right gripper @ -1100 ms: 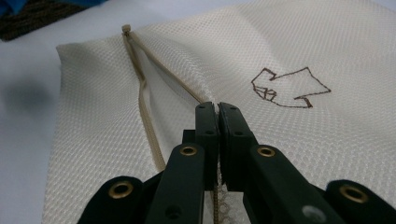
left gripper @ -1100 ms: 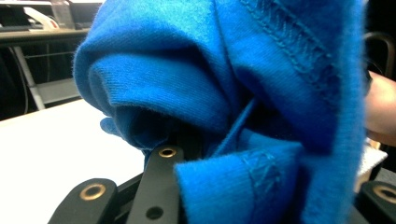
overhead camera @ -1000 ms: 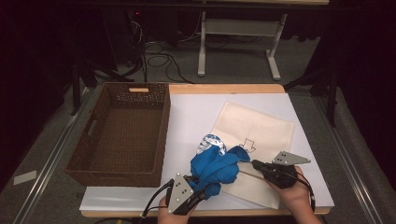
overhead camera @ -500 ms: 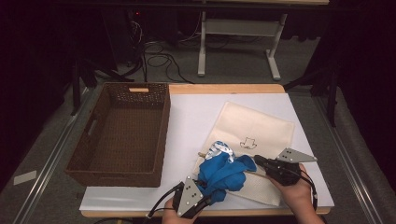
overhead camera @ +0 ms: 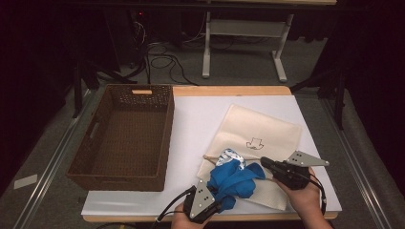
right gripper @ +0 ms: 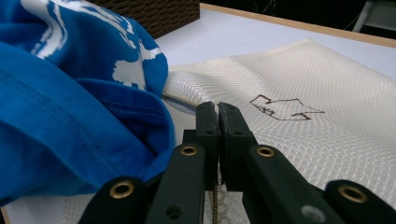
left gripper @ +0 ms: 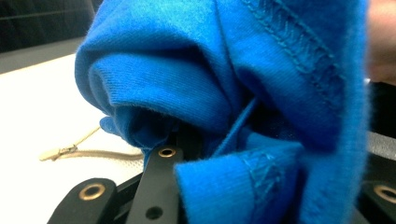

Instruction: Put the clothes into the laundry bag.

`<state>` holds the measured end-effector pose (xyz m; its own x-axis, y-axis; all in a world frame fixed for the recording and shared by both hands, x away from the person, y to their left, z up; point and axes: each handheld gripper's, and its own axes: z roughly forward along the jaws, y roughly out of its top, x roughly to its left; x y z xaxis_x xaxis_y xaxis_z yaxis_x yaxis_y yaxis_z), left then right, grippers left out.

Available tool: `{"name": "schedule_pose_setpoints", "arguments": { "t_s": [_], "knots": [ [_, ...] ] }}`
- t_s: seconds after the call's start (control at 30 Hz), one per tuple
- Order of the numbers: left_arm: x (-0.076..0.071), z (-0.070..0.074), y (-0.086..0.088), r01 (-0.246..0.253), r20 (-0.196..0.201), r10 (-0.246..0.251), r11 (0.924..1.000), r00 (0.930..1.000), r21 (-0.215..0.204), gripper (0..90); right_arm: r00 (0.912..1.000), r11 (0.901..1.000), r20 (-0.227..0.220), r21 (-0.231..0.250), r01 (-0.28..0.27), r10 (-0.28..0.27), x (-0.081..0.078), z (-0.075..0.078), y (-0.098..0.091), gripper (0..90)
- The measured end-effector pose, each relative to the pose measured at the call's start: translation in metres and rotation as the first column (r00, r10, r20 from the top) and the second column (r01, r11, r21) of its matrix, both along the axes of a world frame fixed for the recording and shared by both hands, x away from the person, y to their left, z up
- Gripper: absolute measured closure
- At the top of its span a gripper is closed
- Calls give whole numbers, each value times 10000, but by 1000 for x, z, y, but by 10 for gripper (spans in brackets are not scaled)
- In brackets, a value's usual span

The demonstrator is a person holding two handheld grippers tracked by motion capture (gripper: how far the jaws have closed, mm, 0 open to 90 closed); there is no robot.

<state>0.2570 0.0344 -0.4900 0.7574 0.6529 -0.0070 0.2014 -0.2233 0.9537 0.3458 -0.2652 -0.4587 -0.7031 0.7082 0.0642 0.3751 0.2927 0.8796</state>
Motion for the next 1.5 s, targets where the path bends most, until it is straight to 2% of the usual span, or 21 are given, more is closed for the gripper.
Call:
{"name": "schedule_pose_setpoints", "arguments": {
  "t_s": [0.2, 0.43, 0.67, 0.8, 0.9, 1.07, 1.17, 1.33, 1.43, 1.5],
  "knots": [
    [2, 1, 2, -192, -22, 192, 9998, 9998, -41, 727, 9998, 9997, 110, 162, -175, 173, -2, 1, 0, 888],
    [-1, 9, 13, -429, 149, 438, 9974, 9989, -574, 727, 9993, 9992, 63, 150, -372, 371, -8, 1, 5, 889],
    [-1, 8, 9, -323, 120, 328, 9988, 9994, -380, 727, 9995, 9994, 72, 113, -322, 321, -10, 1, 4, 890],
    [0, 4, 4, -231, -7, 231, 9997, 9997, -108, 727, 9996, 9995, 32, 130, -274, 274, -10, 0, 4, 890],
    [1, 1, 0, -173, -326, 171, 9998, 9993, -77, 727, 9997, 9995, 30, 174, -252, 251, -10, 1, 4, 890],
    [0, -4, -8, 27, -491, -12, 9996, 9988, 291, 725, 9995, 9995, 124, 175, -281, 279, -9, 1, 3, 890],
    [1, -7, -12, 190, -773, -158, 9990, 9969, 399, 723, 9995, 9994, 125, 177, -296, 294, -10, 1, 4, 890],
    [5, -9, -18, 312, -1151, -285, 9993, 9929, 220, 717, 9994, 9994, 112, 112, -335, 334, -11, 1, 5, 890],
    [9, -6, -18, 308, -1067, -290, 9994, 9939, 152, 715, 9994, 9994, 107, 101, -345, 344, -11, 0, 6, 890],
    [12, -2, -15, 198, -993, -213, 9997, 9948, -162, 714, 9994, 9994, 101, 88, -344, 343, -11, 0, 6, 890]
  ]
}}
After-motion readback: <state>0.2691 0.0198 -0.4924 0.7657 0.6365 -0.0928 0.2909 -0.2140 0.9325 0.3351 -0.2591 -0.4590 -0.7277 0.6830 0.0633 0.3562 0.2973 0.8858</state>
